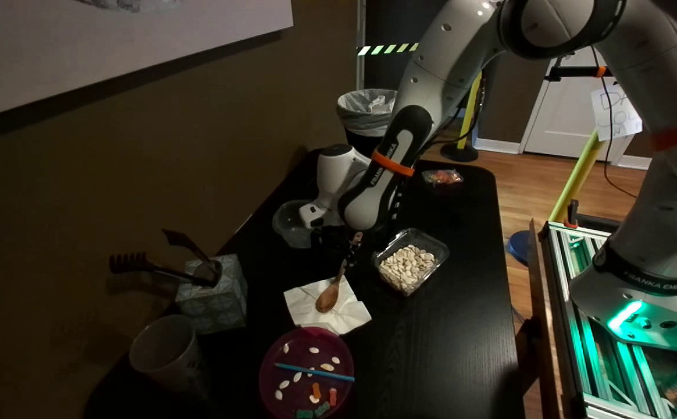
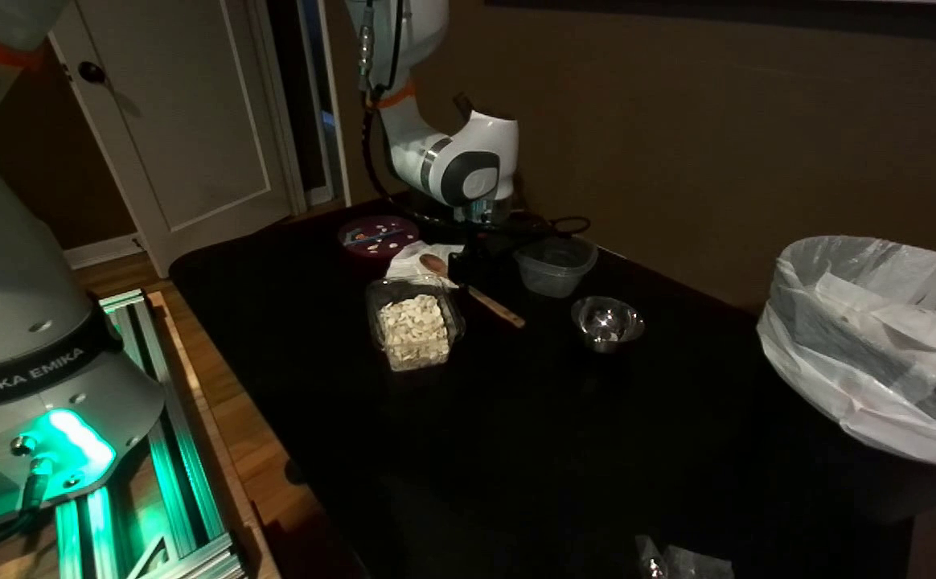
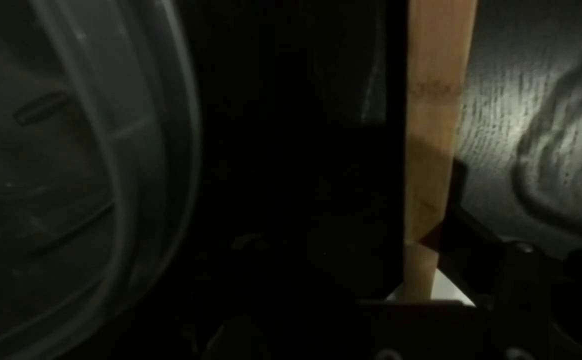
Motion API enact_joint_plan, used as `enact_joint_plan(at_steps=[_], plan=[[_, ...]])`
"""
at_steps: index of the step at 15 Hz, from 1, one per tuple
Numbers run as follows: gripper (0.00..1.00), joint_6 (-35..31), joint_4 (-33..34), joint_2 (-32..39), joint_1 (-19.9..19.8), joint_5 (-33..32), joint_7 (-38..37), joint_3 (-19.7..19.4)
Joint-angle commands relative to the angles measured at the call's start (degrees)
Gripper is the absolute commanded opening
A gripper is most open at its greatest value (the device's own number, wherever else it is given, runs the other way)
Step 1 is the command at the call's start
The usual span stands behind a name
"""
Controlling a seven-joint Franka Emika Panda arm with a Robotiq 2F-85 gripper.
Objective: Pick up the wooden spoon and place it on the empty clear bowl
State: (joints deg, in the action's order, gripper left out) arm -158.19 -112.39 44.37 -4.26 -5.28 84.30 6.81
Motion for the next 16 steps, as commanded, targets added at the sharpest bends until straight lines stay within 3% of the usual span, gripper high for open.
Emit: enact_joint_plan(at_steps=[1,7,9,13,15,16], plan=[[0.45,-2.8,-2.7,-1.1,-1.6,-1.4,-1.0,1.3],[0.00,-3.6,-4.4,-3.0,-2.2,-1.4,-0.7,2.2],[0.05,-4.1,-5.2,-4.0,-4.2,-0.1,0.5,4.9],[0.05,-2.0,-8.1,-9.1,-7.3,2.8,0.2,10.5],[0.05,-0.4,-9.4,-12.4,-7.4,3.9,-1.0,11.4],[0.05,0.2,-9.8,-14.1,-6.0,3.6,-2.9,10.0]])
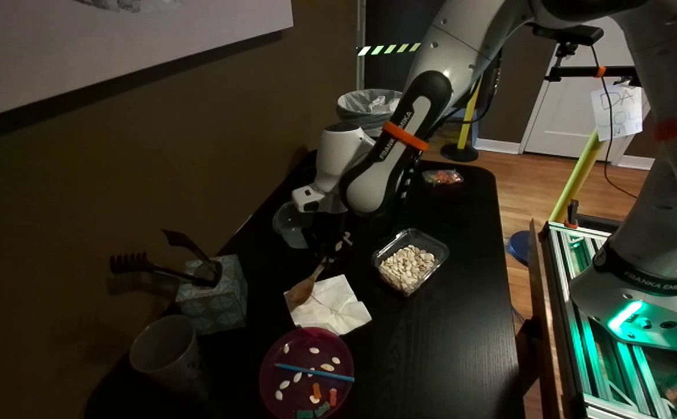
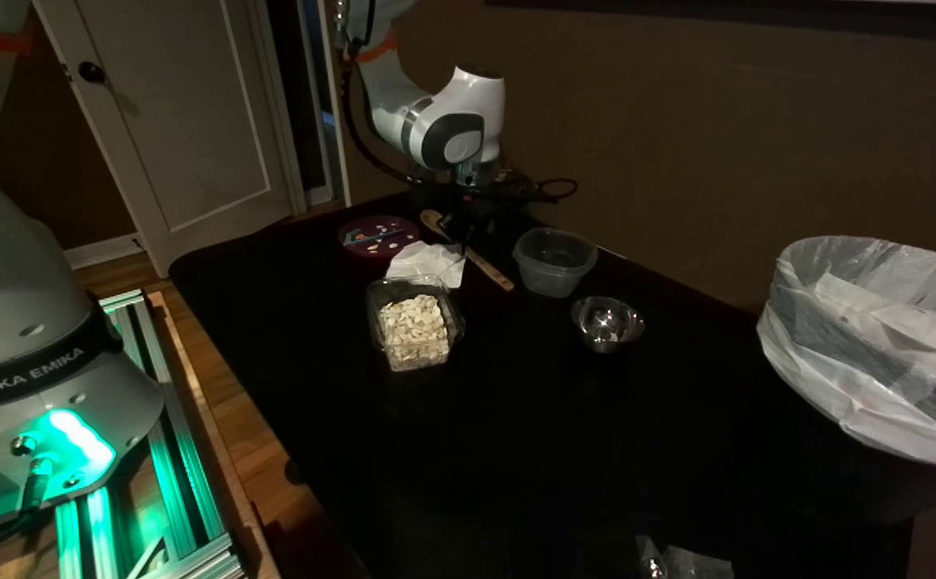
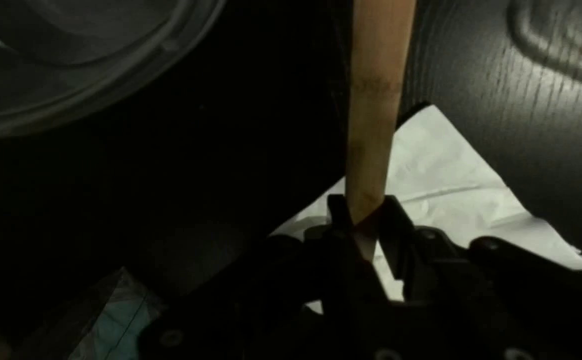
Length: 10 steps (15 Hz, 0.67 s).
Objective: Pick up the wooden spoon and place it on the empty clear bowl
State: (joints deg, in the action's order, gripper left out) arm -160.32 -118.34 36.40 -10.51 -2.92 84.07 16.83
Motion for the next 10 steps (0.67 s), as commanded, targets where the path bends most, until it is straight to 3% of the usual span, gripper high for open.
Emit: enact_joint_plan(at_steps=[1,6,7,9,10], plan=[[0.05,3.3,-4.0,-8.0,2.0,0.4,-4.8,-1.9],[0.05,5.6,-1.6,-12.8,6.3,-3.2,-12.9,-8.3],[0.05,5.6,-0.1,-12.3,4.2,-0.7,-10.4,-6.3],[0.05,6.0,1.0,-11.6,-2.9,9.3,1.0,2.2],[0.19,3.9,-0.1,-12.2,2.5,4.0,-5.9,-4.0]])
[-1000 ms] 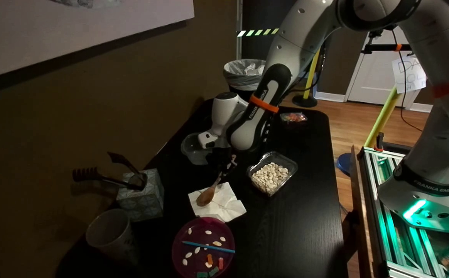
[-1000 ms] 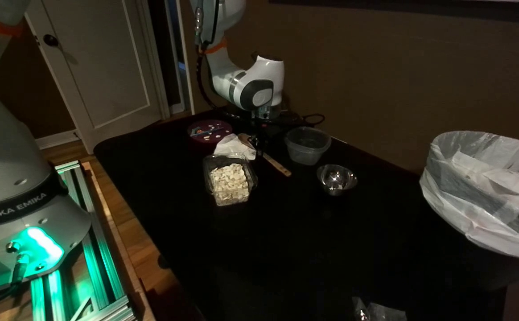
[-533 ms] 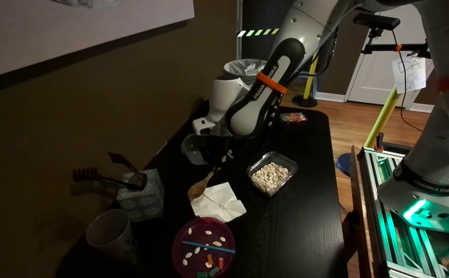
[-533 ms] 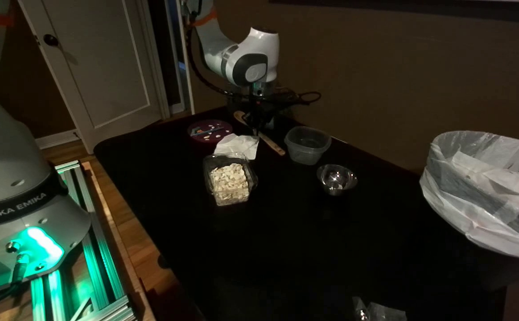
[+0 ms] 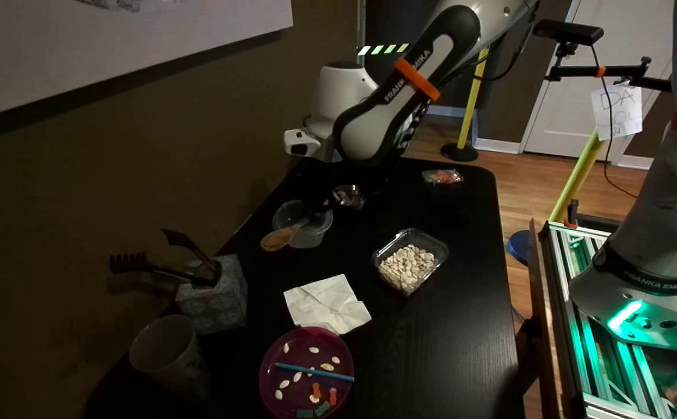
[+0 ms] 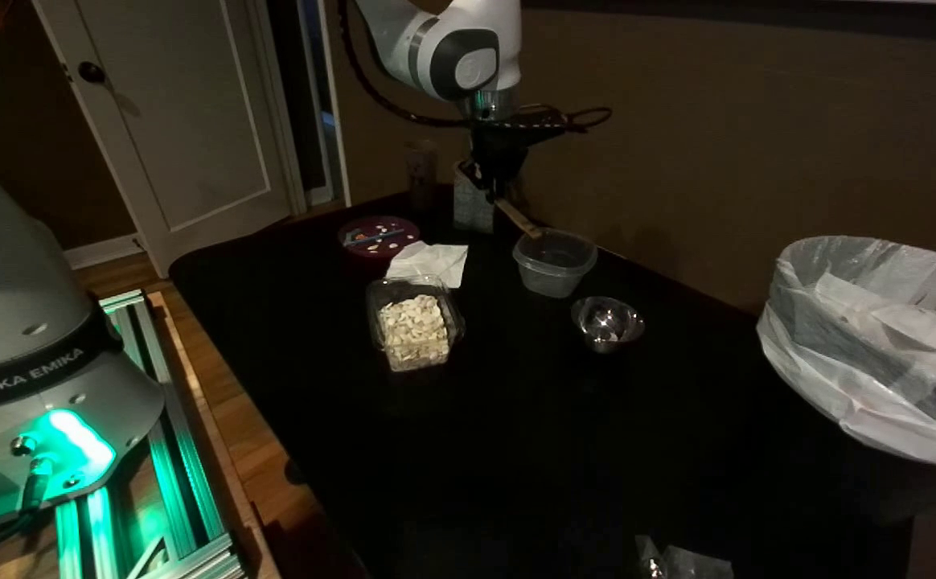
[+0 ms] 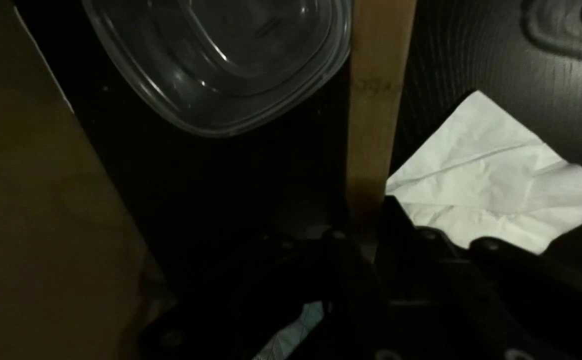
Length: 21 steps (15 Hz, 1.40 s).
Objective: Pick up the wooden spoon and place it on the empty clear bowl
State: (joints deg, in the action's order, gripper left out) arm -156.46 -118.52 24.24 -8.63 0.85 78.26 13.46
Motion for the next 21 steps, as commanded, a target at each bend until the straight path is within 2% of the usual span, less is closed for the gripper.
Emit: enact_joint_plan(at_steps=[1,2,4,7,12,14,17,19,21], plan=[[0.19,0.6,0.5,0.0,-0.9,3.2,3.2,1.4],[0.05,0.8,0.6,-0.1,-1.9,4.6,4.8,2.5],[0.05,-2.4,2.2,1.3,-0.6,4.1,0.8,0.4],[0.05,-4.8,4.8,2.9,1.9,0.3,-6.2,-5.1],[0.05,-5.2,10.1,7.3,4.1,-5.4,-16.6,-11.5],[0.05,-4.6,12.0,9.4,3.6,-6.7,-18.5,-11.7],[0.05,-3.9,13.8,12.5,2.5,-7.0,-18.5,-9.9],[0.05,-4.0,14.9,14.4,3.2,-8.4,-18.6,-10.2],[0.05,-3.9,16.2,15.8,5.0,-11.1,-20.0,-12.2]])
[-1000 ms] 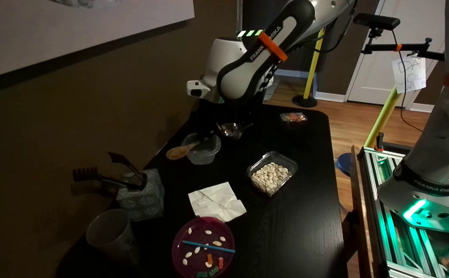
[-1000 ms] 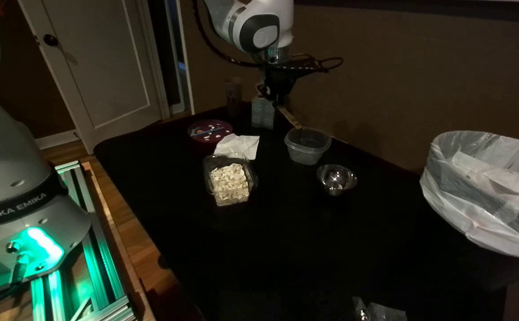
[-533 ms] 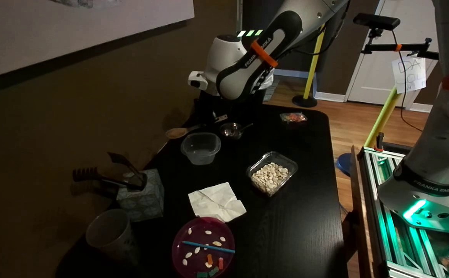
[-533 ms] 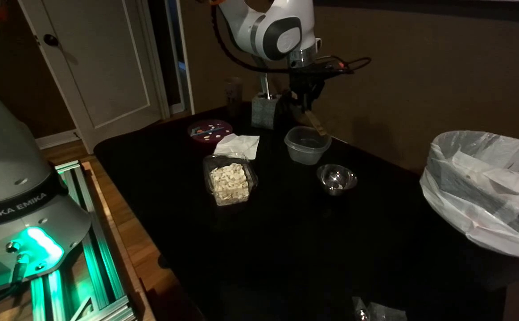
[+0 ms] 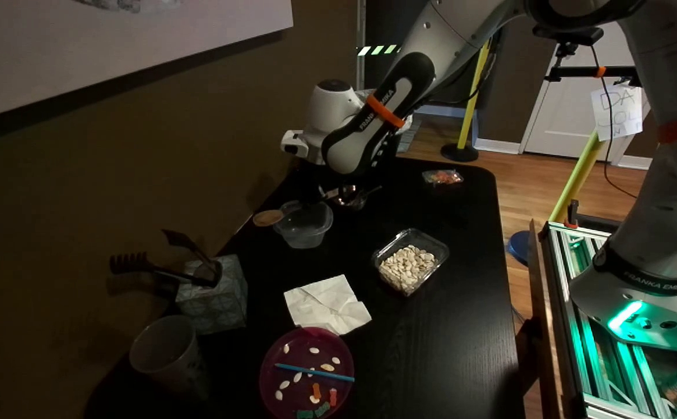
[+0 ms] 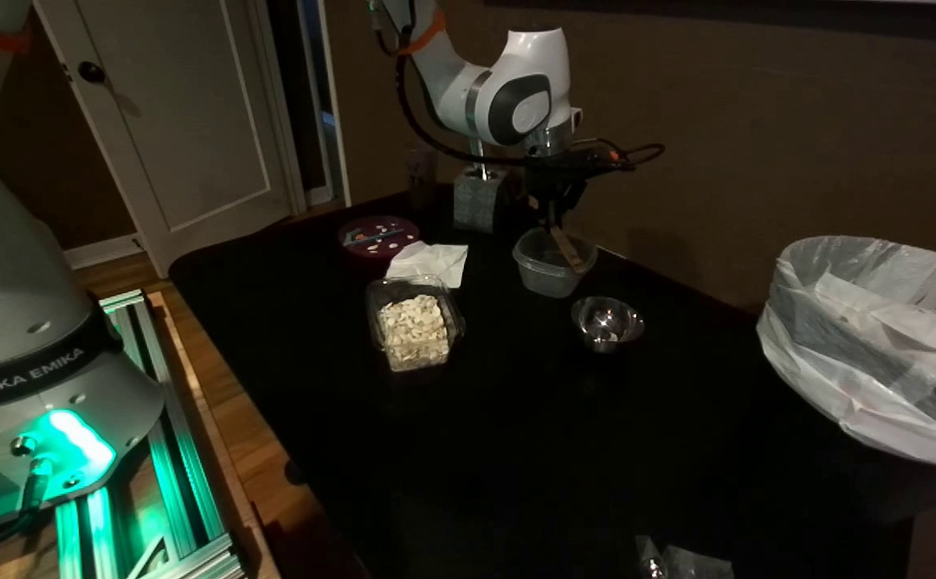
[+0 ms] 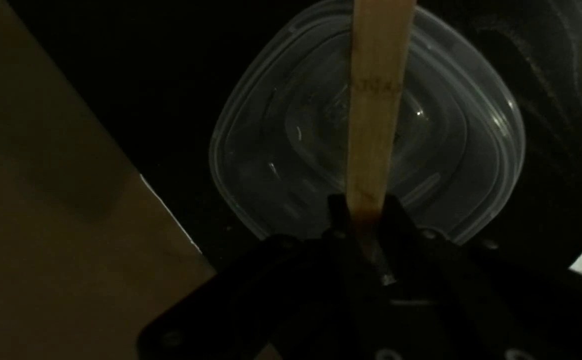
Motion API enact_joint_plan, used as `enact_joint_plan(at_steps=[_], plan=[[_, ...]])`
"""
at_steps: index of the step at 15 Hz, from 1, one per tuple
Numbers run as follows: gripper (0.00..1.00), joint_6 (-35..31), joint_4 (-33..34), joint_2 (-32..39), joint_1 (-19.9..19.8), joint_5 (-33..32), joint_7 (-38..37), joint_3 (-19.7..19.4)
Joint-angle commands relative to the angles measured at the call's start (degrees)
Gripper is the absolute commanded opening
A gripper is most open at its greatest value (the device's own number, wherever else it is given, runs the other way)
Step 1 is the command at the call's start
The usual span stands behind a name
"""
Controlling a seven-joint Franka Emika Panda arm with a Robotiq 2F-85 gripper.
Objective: Pick up the wooden spoon and place it on the empty clear bowl
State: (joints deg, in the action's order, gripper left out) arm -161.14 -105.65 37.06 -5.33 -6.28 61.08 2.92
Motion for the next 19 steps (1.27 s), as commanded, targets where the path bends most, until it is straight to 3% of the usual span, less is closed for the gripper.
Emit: enact_joint_plan(at_steps=[1,4,5,7,9,13,16,17,18,19], plan=[[0.05,0.7,3.9,3.5,2.3,-5.2,-3.5,-2.4],[0.05,2.3,5.6,4.7,3.2,-7.8,-5.2,-3.5],[0.44,3.4,6.0,4.8,3.2,-8.2,-5.2,-3.3],[0.50,5.8,5.7,4.2,2.5,-8.1,-4.8,-1.9],[0.66,7.3,4.7,2.6,1.9,-7.5,-4.2,-0.7],[0.97,1.7,0.0,-2.8,0.5,-6.3,-3.8,2.1],[1.00,2.1,-4.0,-7.9,-1.6,-4.4,-2.2,5.4],[1.00,2.1,-5.4,-9.2,-3.7,-2.8,0.7,8.2],[1.00,2.6,0.0,-5.0,-0.4,-5.3,-2.8,4.5],[1.00,2.5,-1.4,-6.5,-1.1,-4.4,-1.8,5.6]])
